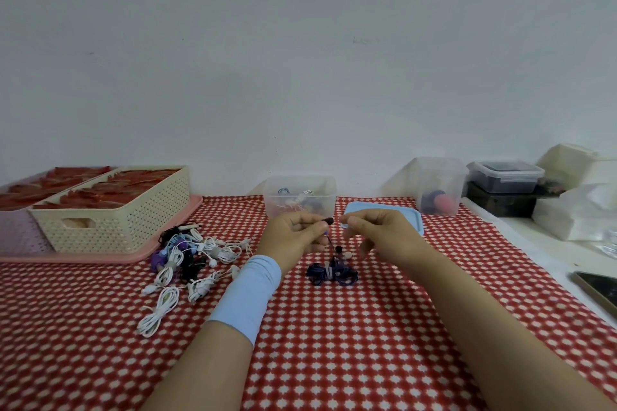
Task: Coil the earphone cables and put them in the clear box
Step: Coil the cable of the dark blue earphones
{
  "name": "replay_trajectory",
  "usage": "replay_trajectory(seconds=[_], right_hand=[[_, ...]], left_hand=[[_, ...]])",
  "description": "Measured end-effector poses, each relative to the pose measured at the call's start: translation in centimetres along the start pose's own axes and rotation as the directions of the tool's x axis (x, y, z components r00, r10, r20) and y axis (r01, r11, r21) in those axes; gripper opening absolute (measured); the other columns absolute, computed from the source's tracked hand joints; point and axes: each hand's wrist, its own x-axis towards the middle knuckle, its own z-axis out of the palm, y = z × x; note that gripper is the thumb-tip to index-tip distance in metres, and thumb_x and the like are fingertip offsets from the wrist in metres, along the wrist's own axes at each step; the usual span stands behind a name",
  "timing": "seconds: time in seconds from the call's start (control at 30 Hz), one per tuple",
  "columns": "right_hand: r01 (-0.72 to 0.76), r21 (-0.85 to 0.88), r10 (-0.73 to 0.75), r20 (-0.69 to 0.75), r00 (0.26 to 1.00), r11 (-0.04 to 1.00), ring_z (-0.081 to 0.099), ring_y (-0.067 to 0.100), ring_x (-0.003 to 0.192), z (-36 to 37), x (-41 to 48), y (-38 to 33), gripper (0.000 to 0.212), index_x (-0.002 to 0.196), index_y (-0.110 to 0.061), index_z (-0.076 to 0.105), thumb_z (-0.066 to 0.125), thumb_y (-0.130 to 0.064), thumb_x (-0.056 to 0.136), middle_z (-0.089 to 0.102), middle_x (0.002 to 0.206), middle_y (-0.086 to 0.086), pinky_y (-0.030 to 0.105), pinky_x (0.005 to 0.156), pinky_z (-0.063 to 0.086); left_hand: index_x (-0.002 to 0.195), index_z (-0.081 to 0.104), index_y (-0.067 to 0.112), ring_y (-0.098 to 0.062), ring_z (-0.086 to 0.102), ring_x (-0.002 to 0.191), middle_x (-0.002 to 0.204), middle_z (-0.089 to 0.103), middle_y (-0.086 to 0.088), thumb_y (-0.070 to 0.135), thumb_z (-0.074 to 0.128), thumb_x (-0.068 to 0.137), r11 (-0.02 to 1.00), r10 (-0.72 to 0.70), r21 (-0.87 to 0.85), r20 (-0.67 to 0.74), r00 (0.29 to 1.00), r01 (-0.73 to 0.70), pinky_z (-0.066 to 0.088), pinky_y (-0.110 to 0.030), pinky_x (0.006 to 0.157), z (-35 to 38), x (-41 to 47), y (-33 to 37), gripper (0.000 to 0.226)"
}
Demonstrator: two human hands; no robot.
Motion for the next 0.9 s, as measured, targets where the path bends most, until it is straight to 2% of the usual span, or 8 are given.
replay_trajectory(seconds=[0.1, 0.17, 0.23, 0.3, 0.4, 0.47, 0.63, 0.9], right_hand=[[0.047, -0.17, -0.052, -0.023, 0.998, 0.984, 0.061, 0.005, 0.056, -0.2, 0.1, 0.3, 0.024, 0.092, -0.017, 0.079, 0.065, -0.037, 0.096, 0.077, 0.089, -0.003, 0.025, 0.062, 0.053], [0.064, -0.248, -0.032, 0.132, 0.991, 0.967, 0.066, -0.004, 0.073, 0.0, -0.3, 0.2, 0.019, 0.091, -0.024, 0.08, 0.076, -0.042, 0.085, 0.077, 0.09, -0.01, 0.016, 0.071, 0.047], [0.114, -0.447, 0.007, 0.26, 0.965, 0.887, 0.065, -0.003, 0.086, 0.3, -0.3, 0.3, 0.025, 0.095, -0.031, 0.079, 0.085, -0.042, 0.074, 0.074, 0.093, -0.017, 0.012, 0.073, 0.044], [0.156, -0.543, -0.002, 0.273, 0.962, 0.825, 0.063, -0.003, 0.087, 0.5, -0.1, 0.4, 0.026, 0.098, -0.033, 0.078, 0.087, -0.037, 0.074, 0.071, 0.093, -0.02, 0.009, 0.07, 0.043], [0.143, -0.515, -0.022, 0.234, 0.972, 0.845, 0.065, 0.001, 0.086, 0.3, 0.1, 0.6, 0.021, 0.096, -0.032, 0.078, 0.086, -0.036, 0.077, 0.072, 0.09, -0.017, 0.013, 0.074, 0.048], [0.137, -0.515, -0.019, 0.227, 0.974, 0.846, 0.066, 0.001, 0.087, 0.1, 0.1, 0.7, 0.024, 0.1, -0.03, 0.079, 0.085, -0.036, 0.078, 0.072, 0.091, -0.017, 0.013, 0.075, 0.049], [0.145, -0.513, -0.042, 0.208, 0.977, 0.846, 0.064, -0.001, 0.087, 0.1, 0.2, 0.9, 0.028, 0.107, -0.03, 0.078, 0.082, -0.037, 0.081, 0.072, 0.095, -0.016, 0.01, 0.07, 0.043], [0.157, -0.497, -0.07, 0.188, 0.98, 0.853, 0.061, 0.0, 0.088, 0.1, 0.3, 1.2, 0.018, 0.103, -0.03, 0.078, 0.077, -0.037, 0.086, 0.071, 0.095, -0.014, 0.013, 0.069, 0.041]], left_hand=[[0.097, 0.069, 0.003, -0.017, 0.07, 0.068, 0.081, 0.072, -0.013, 0.0, 0.069, 0.087, 0.998, -0.024, -0.056, -0.031, 0.999, 0.022, 0.062, -0.03, 0.068, -0.4, 0.2, 0.0, 0.01], [0.101, 0.068, 0.001, -0.018, 0.072, 0.073, 0.085, 0.071, -0.012, -0.001, 0.071, 0.085, 0.998, -0.03, -0.052, -0.038, 0.999, 0.028, 0.062, -0.031, 0.069, -0.6, 0.3, -0.1, 0.016], [0.105, 0.067, 0.005, -0.02, 0.073, 0.081, 0.094, 0.072, -0.01, 0.0, 0.073, 0.084, 1.0, -0.008, -0.007, -0.051, 0.999, 0.008, 0.061, -0.029, 0.068, -0.8, 0.3, -0.1, 0.022], [0.112, 0.067, 0.011, -0.021, 0.073, 0.085, 0.101, 0.071, -0.008, 0.0, 0.073, 0.084, 1.0, 0.01, 0.028, -0.031, 0.999, -0.01, 0.06, -0.029, 0.069, -1.2, 0.4, -0.1, 0.031], [0.12, 0.068, 0.016, -0.017, 0.073, 0.083, 0.098, 0.07, -0.008, 0.0, 0.07, 0.086, 0.996, 0.006, 0.089, 0.04, 0.999, -0.01, 0.06, -0.027, 0.071, -1.7, 0.4, -0.3, 0.038], [0.115, 0.071, 0.013, -0.017, 0.073, 0.082, 0.095, 0.072, -0.009, 0.001, 0.071, 0.085, 0.992, -0.002, 0.126, 0.06, 0.998, -0.006, 0.06, -0.027, 0.072, -1.9, 0.3, -0.3, 0.032], [0.104, 0.071, 0.01, -0.023, 0.075, 0.075, 0.084, 0.076, -0.009, 0.0, 0.075, 0.082, 0.996, -0.027, 0.084, 0.018, 0.999, 0.026, 0.061, -0.028, 0.066, -1.9, 0.3, -0.2, 0.025], [0.105, 0.07, 0.006, -0.024, 0.075, 0.073, 0.082, 0.076, -0.011, 0.001, 0.075, 0.082, 0.997, -0.008, 0.081, -0.01, 1.0, 0.009, 0.061, -0.028, 0.066, -1.7, 0.4, -0.1, 0.024]])
